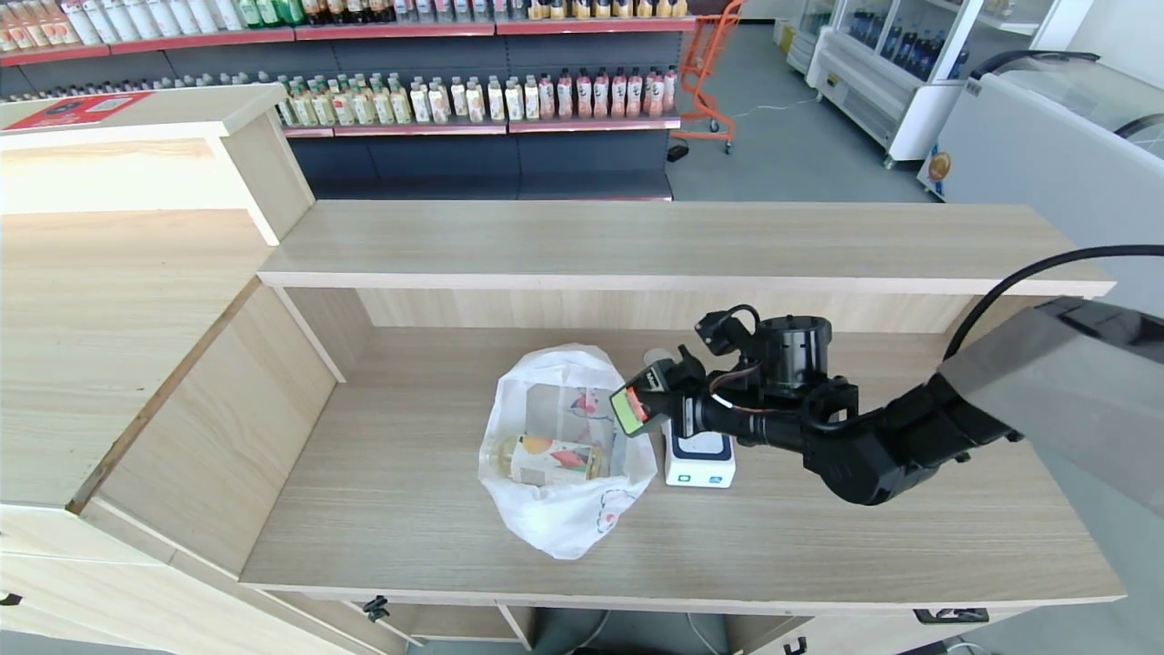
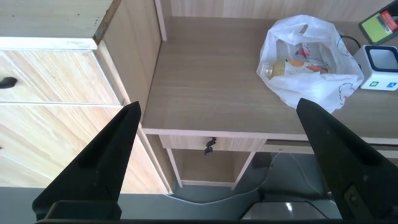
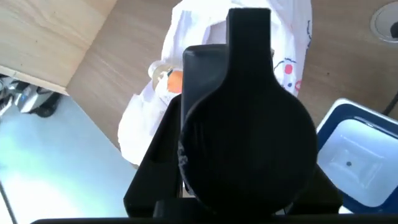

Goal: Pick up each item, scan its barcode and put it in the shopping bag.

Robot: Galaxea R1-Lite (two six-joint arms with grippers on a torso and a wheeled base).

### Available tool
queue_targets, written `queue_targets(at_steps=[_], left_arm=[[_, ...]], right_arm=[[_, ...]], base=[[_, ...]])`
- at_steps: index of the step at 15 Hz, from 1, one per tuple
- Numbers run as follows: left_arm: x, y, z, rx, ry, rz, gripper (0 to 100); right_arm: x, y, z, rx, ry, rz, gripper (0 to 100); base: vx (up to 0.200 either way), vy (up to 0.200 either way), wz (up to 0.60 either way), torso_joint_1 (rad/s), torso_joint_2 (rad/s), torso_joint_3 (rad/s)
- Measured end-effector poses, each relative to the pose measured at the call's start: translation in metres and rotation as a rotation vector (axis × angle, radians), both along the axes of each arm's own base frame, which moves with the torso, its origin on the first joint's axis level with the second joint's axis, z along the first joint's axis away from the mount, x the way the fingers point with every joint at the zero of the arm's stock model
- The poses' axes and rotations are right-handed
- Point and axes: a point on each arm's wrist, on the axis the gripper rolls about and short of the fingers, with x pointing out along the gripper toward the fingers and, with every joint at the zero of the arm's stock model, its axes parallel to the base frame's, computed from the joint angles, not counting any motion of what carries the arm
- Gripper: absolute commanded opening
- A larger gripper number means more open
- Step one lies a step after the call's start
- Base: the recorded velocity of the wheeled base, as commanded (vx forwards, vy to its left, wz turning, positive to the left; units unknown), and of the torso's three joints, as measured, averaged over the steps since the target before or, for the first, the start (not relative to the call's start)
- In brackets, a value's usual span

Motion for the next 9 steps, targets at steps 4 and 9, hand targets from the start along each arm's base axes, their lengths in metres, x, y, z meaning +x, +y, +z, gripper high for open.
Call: queue_targets(at_steps=[4,9], left_arm=[[0.0,0.0,0.0,0.0,0.0,0.0,100],[0.0,0.0,0.0,0.0,0.0,0.0,100]], right_arm=[[0.011,0.015,-0.036,-0.111,-0.085,-0.021,0],[0.029,0.038,-0.061,-0.153,-0.16,0.022,0]], base=[[0.0,0.0,0.0,0.0,0.0,0.0],[0.0,0.0,0.0,0.0,0.0,0.0]])
